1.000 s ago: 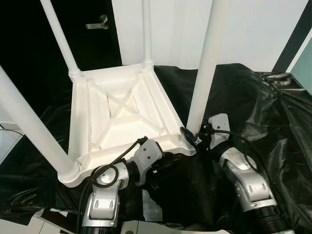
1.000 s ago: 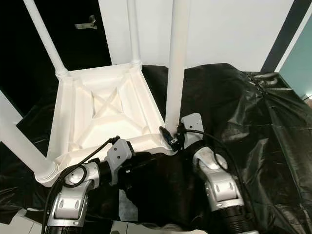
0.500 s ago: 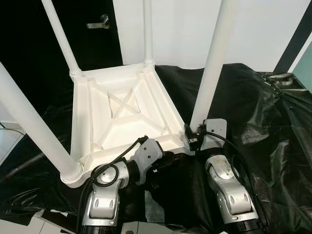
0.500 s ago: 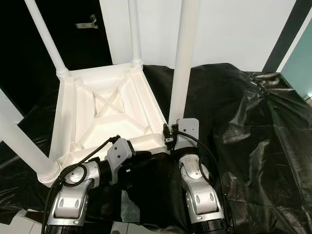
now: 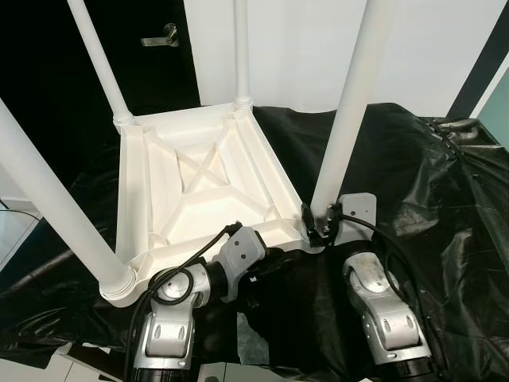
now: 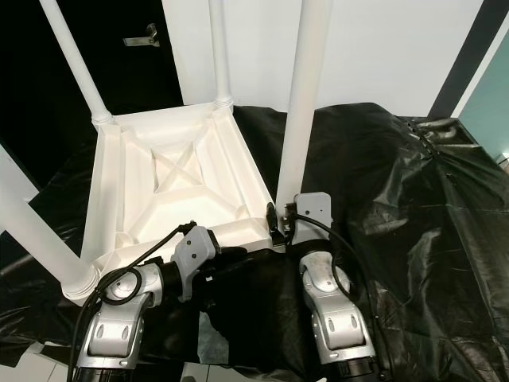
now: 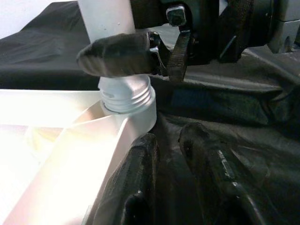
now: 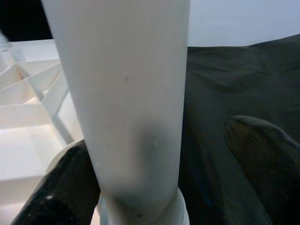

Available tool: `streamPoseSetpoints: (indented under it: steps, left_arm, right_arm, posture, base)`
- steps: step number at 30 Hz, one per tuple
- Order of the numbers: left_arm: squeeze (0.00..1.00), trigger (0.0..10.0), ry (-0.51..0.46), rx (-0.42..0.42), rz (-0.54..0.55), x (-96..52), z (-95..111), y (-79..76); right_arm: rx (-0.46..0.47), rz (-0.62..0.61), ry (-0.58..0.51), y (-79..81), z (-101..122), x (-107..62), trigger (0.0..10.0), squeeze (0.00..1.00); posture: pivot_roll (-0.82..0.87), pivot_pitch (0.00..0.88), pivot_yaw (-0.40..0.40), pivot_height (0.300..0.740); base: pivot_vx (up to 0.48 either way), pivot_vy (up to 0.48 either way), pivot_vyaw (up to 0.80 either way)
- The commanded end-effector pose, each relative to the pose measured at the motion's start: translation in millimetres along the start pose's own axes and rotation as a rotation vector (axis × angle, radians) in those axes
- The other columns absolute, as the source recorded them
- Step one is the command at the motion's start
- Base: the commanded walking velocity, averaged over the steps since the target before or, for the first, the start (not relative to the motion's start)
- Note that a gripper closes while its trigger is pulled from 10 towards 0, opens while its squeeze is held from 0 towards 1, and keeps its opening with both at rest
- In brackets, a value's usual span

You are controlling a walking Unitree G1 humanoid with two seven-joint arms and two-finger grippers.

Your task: Building children table

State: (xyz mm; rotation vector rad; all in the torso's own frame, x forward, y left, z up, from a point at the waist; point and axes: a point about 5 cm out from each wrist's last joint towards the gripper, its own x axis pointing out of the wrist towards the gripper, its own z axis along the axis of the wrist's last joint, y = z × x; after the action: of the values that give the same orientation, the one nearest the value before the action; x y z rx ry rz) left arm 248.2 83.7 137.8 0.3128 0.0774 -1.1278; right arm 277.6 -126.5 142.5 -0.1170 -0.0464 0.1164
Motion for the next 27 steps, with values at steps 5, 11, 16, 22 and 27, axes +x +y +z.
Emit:
streamPoseSetpoints:
  steps: [5, 11, 16, 22, 27]
  left_arm:
    - [0.0, 10.0, 0.003, -0.005, 0.214, -2.2, 0, 11.5]
    - [0.0, 10.0, 0.007, -0.003, 0.213, -3.0, -1, 13.7]
    - [0.0, 10.0, 0.006, 0.001, 0.208, -2.6, 0, 14.4]
    - [0.0, 10.0, 0.004, 0.008, 0.212, -2.5, 2, 16.7]
    - [0.0, 10.0, 0.004, 0.012, 0.234, -3.3, 2, 17.8]
  right_arm:
    - [0.007, 0.158, -0.015, -19.5, -2, -2.9, 10.0, 1.0]
    - [-0.021, 0.357, -0.019, -25.4, 1, 4.6, 10.0, 0.0]
    - [-0.073, 0.49, -0.022, -27.1, 2, 15.4, 10.0, 0.0]
    - [-0.108, 0.588, -0.009, -23.6, 0, 26.3, 10.0, 0.0]
    - [-0.151, 0.68, 0.051, -17.3, -13, 32.0, 0.0, 0.0]
  posture:
    - [0.04, 0.0, 0.009, 0.74]
    - [0.04, 0.0, 0.019, 0.74]
    - [0.04, 0.0, 0.02, 0.74]
    - [0.05, 0.0, 0.014, 0.74]
    - [0.07, 0.0, -0.001, 0.74]
  base:
    - [0.0, 0.0, 0.0]
    - [0.0, 0.0, 0.0]
    - [0.0, 0.0, 0.0]
    - [0.0, 0.0, 0.0]
    - [0.0, 0.0, 0.0]
